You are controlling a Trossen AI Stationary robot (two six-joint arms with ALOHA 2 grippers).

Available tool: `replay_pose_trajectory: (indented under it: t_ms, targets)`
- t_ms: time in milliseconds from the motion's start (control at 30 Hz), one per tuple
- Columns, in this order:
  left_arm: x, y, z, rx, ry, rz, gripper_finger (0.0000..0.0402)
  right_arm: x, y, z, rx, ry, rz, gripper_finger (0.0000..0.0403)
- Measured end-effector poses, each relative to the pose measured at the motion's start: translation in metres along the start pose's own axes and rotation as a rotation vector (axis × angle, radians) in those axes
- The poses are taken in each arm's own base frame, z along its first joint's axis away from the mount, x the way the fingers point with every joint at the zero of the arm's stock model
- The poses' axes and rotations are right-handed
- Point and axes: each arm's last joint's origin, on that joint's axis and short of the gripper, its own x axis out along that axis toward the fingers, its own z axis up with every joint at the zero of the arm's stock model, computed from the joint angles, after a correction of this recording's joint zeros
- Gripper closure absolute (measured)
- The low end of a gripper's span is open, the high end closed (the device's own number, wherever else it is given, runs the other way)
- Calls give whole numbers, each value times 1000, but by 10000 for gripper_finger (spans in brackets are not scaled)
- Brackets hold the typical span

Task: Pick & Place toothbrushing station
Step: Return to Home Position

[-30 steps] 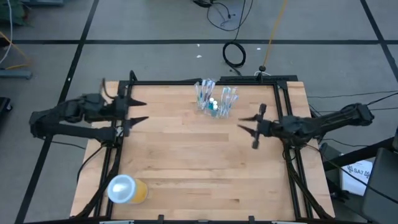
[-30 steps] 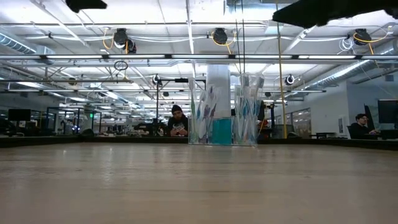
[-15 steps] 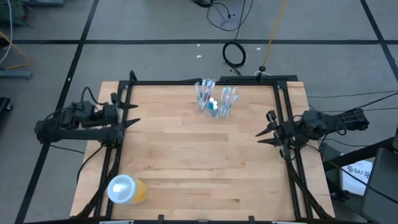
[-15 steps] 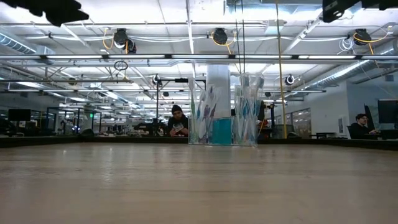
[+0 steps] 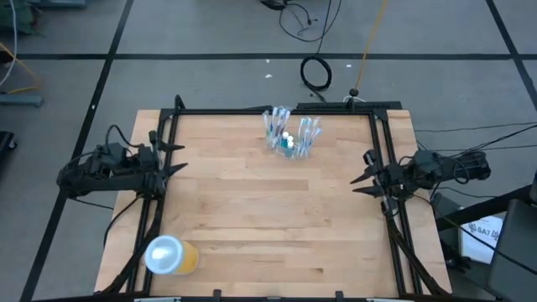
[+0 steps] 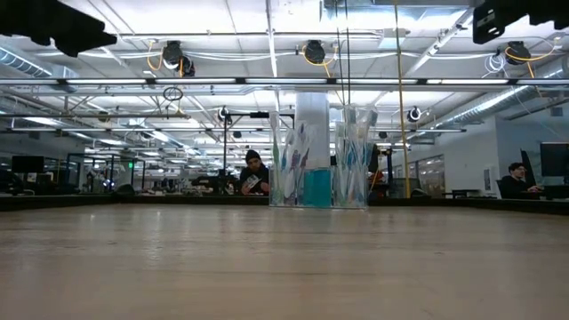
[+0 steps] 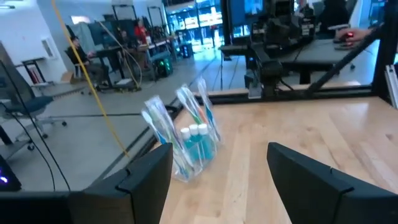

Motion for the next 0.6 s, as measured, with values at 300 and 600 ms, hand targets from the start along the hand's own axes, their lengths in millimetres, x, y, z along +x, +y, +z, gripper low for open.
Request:
replay_pose_trajectory:
  t_ms: [300,600]
  targets:
    - [25,-12,-26,64,-52,-102,133,-8,2,-29,-3,-52,-3,312]
    - [47,-23,-55,86,-161,-129,133,-2,3,-62,-27,-29,-4,314]
